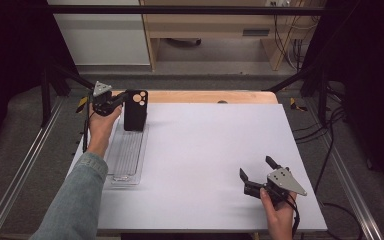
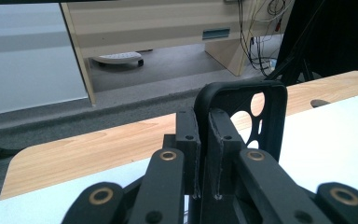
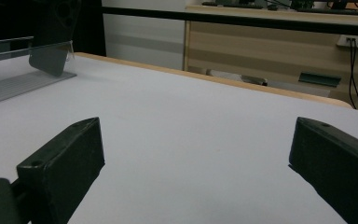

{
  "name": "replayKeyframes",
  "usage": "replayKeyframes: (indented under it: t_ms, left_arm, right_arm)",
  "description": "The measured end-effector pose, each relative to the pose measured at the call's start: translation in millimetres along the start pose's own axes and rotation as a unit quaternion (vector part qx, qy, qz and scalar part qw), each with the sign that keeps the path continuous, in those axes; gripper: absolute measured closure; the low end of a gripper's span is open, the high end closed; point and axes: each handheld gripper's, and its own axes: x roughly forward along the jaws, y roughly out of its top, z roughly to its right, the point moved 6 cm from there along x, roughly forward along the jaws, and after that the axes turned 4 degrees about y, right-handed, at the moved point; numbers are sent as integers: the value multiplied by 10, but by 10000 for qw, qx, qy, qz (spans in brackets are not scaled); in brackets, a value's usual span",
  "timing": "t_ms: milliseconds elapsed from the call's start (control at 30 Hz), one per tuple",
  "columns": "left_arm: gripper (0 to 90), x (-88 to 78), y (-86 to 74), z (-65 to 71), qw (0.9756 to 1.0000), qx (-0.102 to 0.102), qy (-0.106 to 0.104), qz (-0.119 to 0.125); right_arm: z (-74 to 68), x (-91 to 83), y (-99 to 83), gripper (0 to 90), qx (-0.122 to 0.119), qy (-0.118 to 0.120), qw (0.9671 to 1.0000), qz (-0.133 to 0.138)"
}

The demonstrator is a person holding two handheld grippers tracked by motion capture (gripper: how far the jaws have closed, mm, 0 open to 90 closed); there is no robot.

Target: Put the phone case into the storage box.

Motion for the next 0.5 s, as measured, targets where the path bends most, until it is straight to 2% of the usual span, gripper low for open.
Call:
replayKeyframes:
  t_ms: [233,333,400,500]
  left_arm:
    - [811,-3,6,-5,10000,27,75,27]
    - [684,-15,32,1,9996,142,226,107]
    - [580,-31,52,20,9988,328,323,143]
    - [447,-70,69,48,9982,406,418,113]
  right_arm:
    - [-3,0,1,34,3,6,10000,3]
    - [-5,2,2,35,-1,9,10000,3]
    - [-7,2,3,35,-6,12,10000,3]
    - [-13,-1,7,35,-14,20,10000,15]
